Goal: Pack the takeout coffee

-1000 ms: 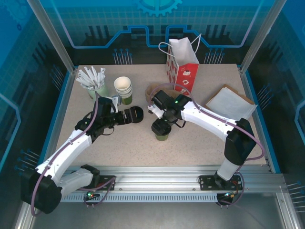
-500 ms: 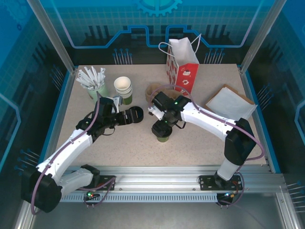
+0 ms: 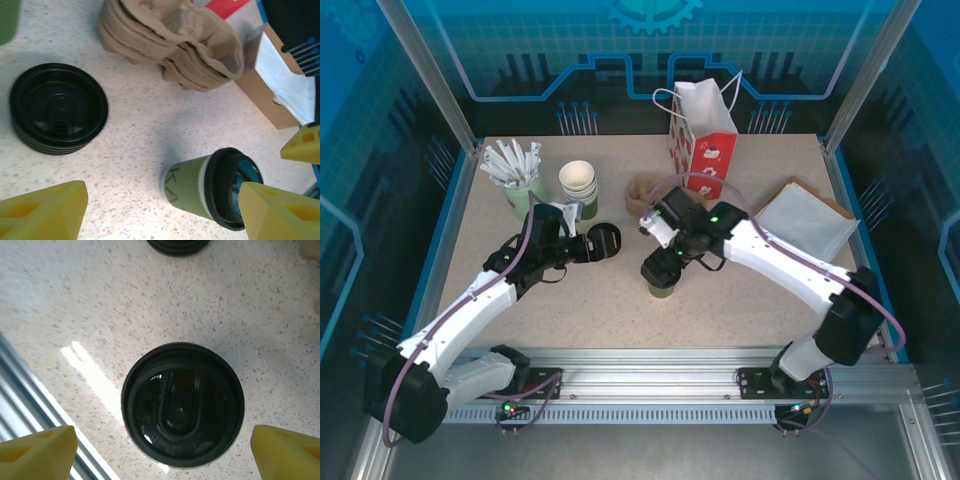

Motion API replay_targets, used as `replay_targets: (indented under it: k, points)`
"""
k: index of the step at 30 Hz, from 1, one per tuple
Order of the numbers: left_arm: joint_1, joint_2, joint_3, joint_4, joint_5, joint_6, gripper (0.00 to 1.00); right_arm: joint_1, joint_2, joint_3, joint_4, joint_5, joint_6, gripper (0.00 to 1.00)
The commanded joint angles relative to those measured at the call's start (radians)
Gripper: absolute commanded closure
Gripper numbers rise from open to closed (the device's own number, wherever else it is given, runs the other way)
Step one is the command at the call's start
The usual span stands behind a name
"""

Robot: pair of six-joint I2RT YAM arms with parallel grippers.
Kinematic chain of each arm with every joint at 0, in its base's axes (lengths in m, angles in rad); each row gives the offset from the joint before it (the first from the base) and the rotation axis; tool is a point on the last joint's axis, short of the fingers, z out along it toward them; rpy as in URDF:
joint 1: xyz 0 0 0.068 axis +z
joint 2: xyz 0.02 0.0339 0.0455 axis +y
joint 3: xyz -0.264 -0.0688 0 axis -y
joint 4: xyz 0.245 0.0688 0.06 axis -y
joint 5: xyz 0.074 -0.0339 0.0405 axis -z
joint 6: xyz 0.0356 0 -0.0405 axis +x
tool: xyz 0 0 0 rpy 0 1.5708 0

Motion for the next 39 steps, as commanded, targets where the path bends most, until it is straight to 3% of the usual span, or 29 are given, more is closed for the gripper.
replay_targets:
  k: [1,7,12,19,30,39]
  points:
    - [-0.046,0.051,-0.028,0.089,0.102,-0.023,0.19,-0.11,-0.063,-0.084,0.04,-0.172,0.038,0.1]
    - [-0.156,0.203,0.042,0.087,0.166,0.007,0.17,-0.249,-0.094,-0.237,0.156,-0.342,0.079,0.14]
    - [-0.179,0.297,0.076,0.098,0.202,0.006,0.18,-0.309,-0.089,-0.296,0.224,-0.411,0.091,0.18]
    - [-0.184,0.351,0.097,0.09,0.205,0.008,0.22,-0.328,-0.031,-0.31,0.267,-0.434,0.091,0.23]
    - [-0.183,0.382,0.078,0.066,0.179,0.021,0.38,-0.351,0.011,-0.358,0.293,-0.414,0.086,0.37]
    - [-0.183,0.391,0.014,0.096,0.143,-0.001,0.42,-0.352,0.03,-0.436,0.348,-0.403,0.105,0.44]
